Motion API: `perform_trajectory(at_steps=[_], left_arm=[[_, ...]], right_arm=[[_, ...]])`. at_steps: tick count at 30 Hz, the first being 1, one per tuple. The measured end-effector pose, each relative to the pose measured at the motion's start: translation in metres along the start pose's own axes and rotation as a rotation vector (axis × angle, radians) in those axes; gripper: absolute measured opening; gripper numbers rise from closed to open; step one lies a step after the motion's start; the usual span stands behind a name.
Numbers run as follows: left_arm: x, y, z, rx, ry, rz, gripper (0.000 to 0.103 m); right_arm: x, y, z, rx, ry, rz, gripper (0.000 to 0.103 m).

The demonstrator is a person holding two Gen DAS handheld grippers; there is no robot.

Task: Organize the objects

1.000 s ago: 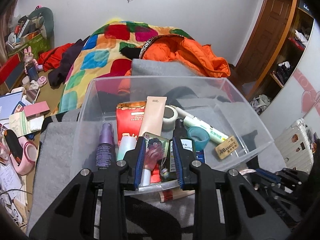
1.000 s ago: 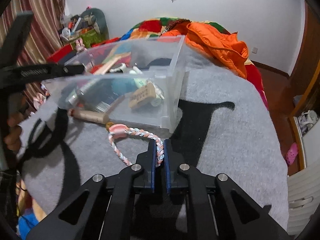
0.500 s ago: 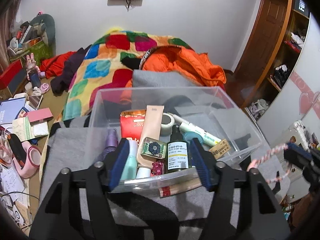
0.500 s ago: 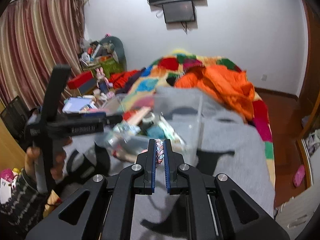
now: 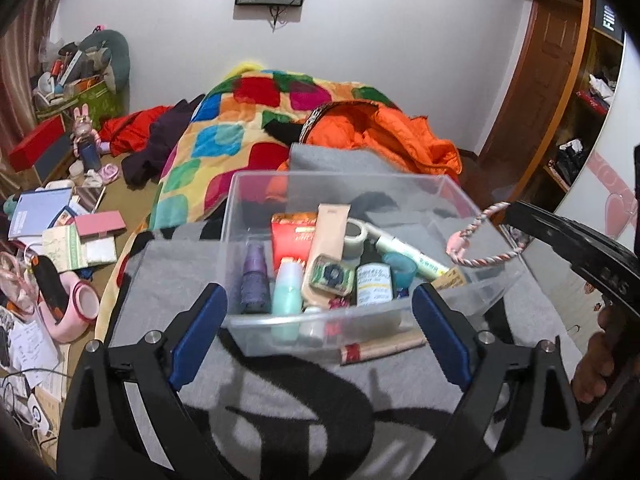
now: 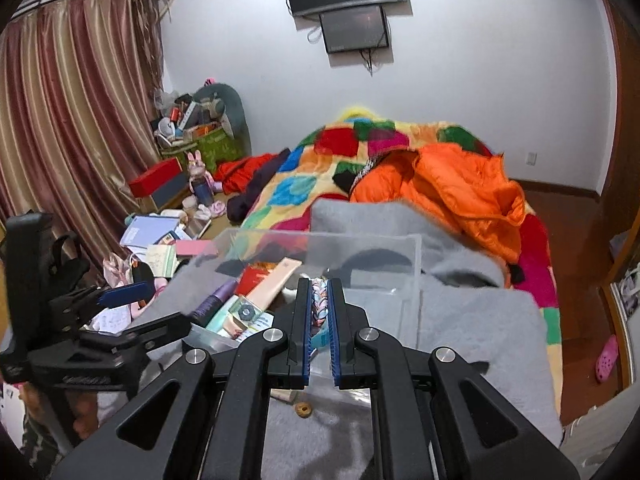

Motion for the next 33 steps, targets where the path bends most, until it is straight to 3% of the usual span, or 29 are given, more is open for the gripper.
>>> perform_trajectory(at_steps=[13, 16, 18, 19, 25, 33], left_arm=[[0.000, 0.006, 0.027, 0.014, -0.035, 0.005, 0.095], [-0.001, 0.011, 0.031, 0.027, -0.038, 0.010, 0.095], [-0.001, 0.016, 0.035, 0.043, -0.042, 0.010, 0.095], [-0.001, 0.018, 0.036, 0.048, -0.043, 0.009, 0.095], [0.006, 0.028, 0.045, 0.080, -0.076, 0.018, 0.095], [0.028, 0.041, 0.058, 0.131, -0.152, 0.034, 0.095]], right_arm=[[0.030, 0.018, 0.023, -0.011, -0.100, 0.082, 0.007], [0.029, 0.021, 0.026, -0.008, -0.123, 0.092, 0.017], [0.024, 0.022, 0.027, -0.004, -0.119, 0.093, 0.033], [0.022, 0.022, 0.027, -0.005, -0.114, 0.095, 0.035], [0.000, 0.015, 0.030, -0.031, -0.080, 0.105, 0.035], [-0.023, 0.004, 0.053, -0.026, -0.084, 0.056, 0.035]])
Point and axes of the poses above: each gripper's, at about its wrist camera, not at the fingertips, and x roughly the way its jaws point, y to its right, z to its underside, the point moved 3 cm from there along x, roughly the way its jaws point, and after that the axes turned 15 degrees about -z, right-handed, at the moved point
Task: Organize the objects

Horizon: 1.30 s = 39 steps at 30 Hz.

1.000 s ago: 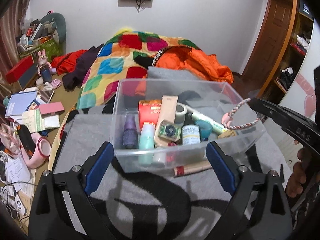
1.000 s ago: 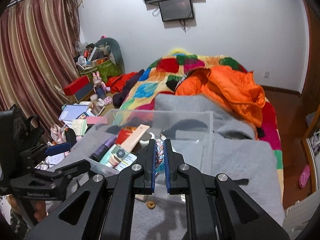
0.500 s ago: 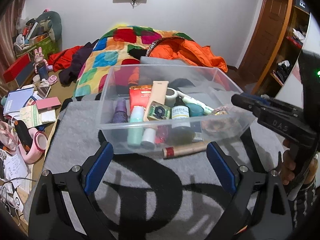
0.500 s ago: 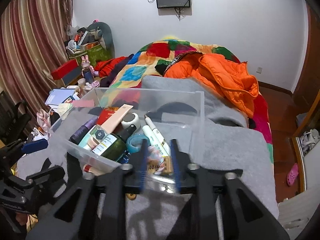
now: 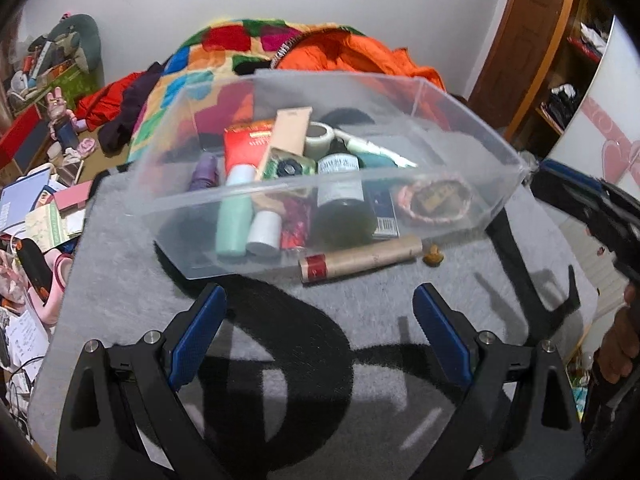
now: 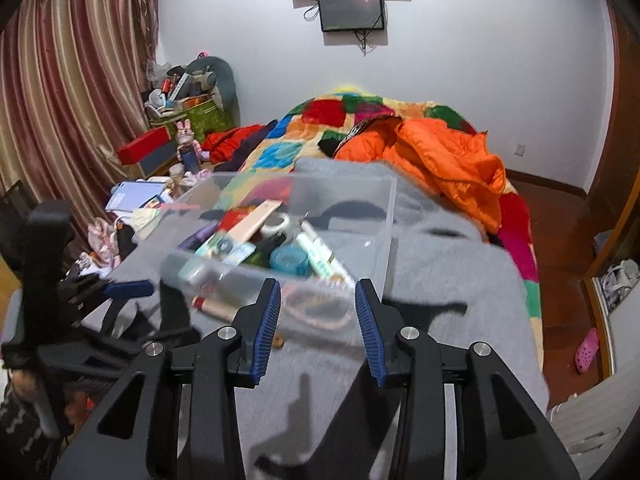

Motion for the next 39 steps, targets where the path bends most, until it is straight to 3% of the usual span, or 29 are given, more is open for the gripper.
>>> perform_trajectory(at_steps=[7, 11, 21, 27, 33, 36, 39], left_arm=[[0.009, 0.005, -0.005, -0.002, -0.016, 0.038, 0.095], [0.013, 0.008, -0.007, 0.010, -0.023, 0.045, 0.084], [0.019, 0.014, -0.009, 0.054, -0.026, 0.046, 0.077], [0.018, 0.020, -0.006, 0.092, -0.017, 0.059, 0.054], [0.008, 0.023, 0.004, 0.104, -0.008, 0.065, 0.053], [-0.001, 0.024, 0.015, 0.107, -0.024, 0.136, 0.048], [-0.013, 0.028, 0.022, 0.134, -0.007, 0.134, 0.048]], right_arm=[[0.019, -0.007, 0.029, -0.011, -0.100, -0.040, 0.035], [0.042, -0.011, 0.034, -0.017, -0.165, -0.056, 0.035], [0.083, -0.013, 0.038, -0.055, -0.278, -0.033, 0.014], [0.086, -0.015, 0.037, -0.071, -0.269, -0.043, 0.012], [0.083, -0.014, 0.038, -0.055, -0.259, -0.058, 0.012], [0.078, -0.016, 0.037, -0.034, -0.250, -0.117, 0.012], [0.074, -0.023, 0.038, -0.051, -0.241, -0.126, 0.012]])
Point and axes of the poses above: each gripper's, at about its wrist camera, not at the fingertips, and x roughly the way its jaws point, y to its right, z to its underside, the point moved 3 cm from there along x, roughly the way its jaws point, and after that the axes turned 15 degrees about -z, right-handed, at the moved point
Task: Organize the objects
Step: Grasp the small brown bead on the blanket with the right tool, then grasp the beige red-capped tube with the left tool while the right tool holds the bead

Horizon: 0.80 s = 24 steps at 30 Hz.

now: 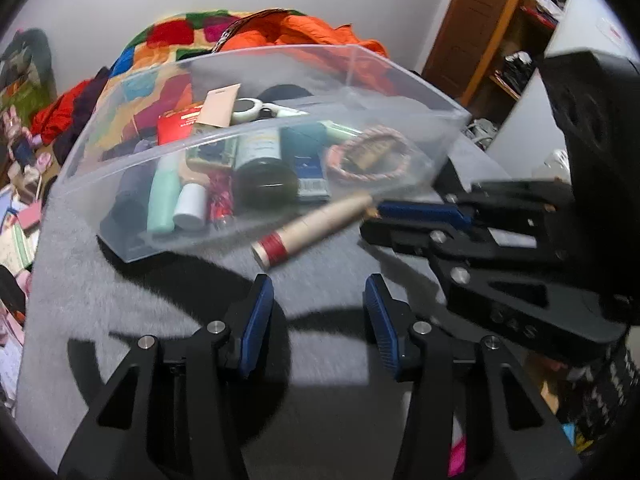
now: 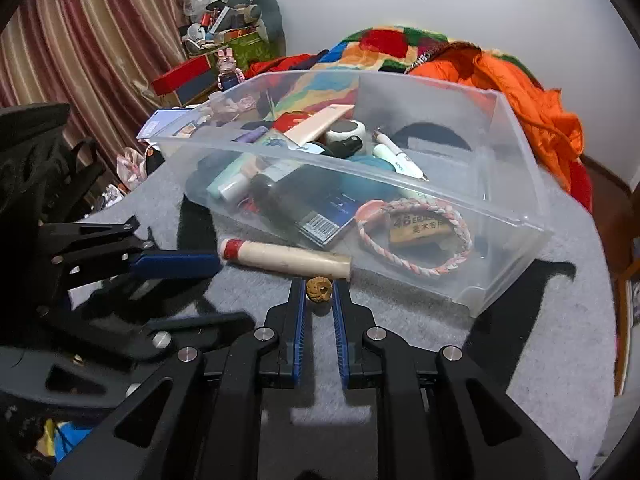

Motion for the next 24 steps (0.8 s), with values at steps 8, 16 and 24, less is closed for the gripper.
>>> perform_trajectory(at_steps=[8, 16, 24], left_arm=[[-0.003, -0.014, -0.015, -0.011, 0.015, -0.037, 0.049], [0.026, -0.008, -0.028, 0.019, -0.027, -0.032, 0.046], [0.000, 0.012, -0.012, 0.104, 0.009, 0.014, 0.027]], right_arm=[[-0.025, 0.004, 0.012, 0.040, 0.043, 0.028, 0.012], [-0.041, 0.016, 0.021, 0.093, 0.070, 0.016, 0.012], [-0.050, 0.028, 0.027, 0.138, 0.089, 0.003, 0.012]])
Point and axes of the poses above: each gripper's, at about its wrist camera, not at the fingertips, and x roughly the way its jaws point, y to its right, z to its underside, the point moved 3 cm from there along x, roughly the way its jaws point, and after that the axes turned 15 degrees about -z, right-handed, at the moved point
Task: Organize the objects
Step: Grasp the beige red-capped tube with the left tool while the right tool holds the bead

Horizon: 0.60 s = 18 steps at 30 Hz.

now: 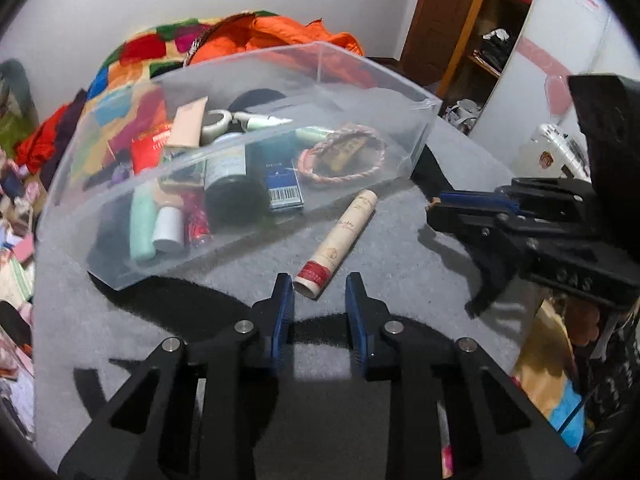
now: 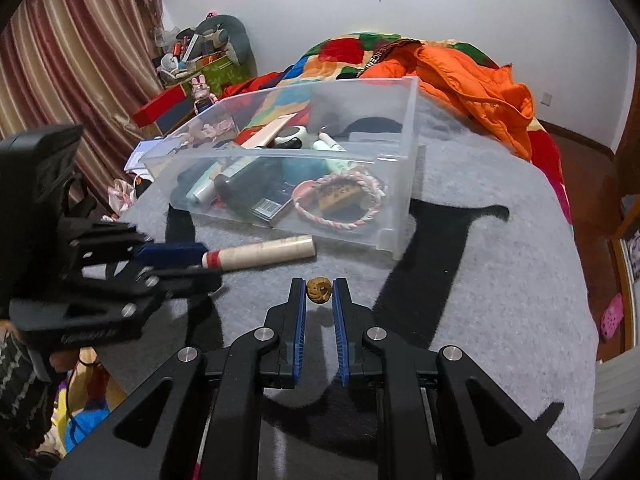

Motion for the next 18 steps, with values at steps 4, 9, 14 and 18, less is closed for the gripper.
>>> perform_trajectory(at_steps=[4, 9, 14, 18], left_arm=[[0.000, 0.000, -0.012, 0.002, 0.008, 0.000, 0.030], [0.016, 0.010, -0.030, 0.056, -0.013, 0.033, 0.047], [0.037, 0.017, -0.034, 0.072, -0.052, 0.038, 0.035], [0.031, 0.016, -0.026, 0.047, -0.021, 0.018, 0.022]], right_arm=[[-0.001, 0.004, 0.000, 0.019, 0.005, -0.001, 0.012], [-0.003, 0.000, 0.000, 0.011, 0.007, -0.004, 0.012], [-0.004, -0.003, 0.000, 0.009, 0.014, -0.009, 0.012], [-0.004, -0.004, 0.000, 0.006, 0.016, -0.012, 0.012]])
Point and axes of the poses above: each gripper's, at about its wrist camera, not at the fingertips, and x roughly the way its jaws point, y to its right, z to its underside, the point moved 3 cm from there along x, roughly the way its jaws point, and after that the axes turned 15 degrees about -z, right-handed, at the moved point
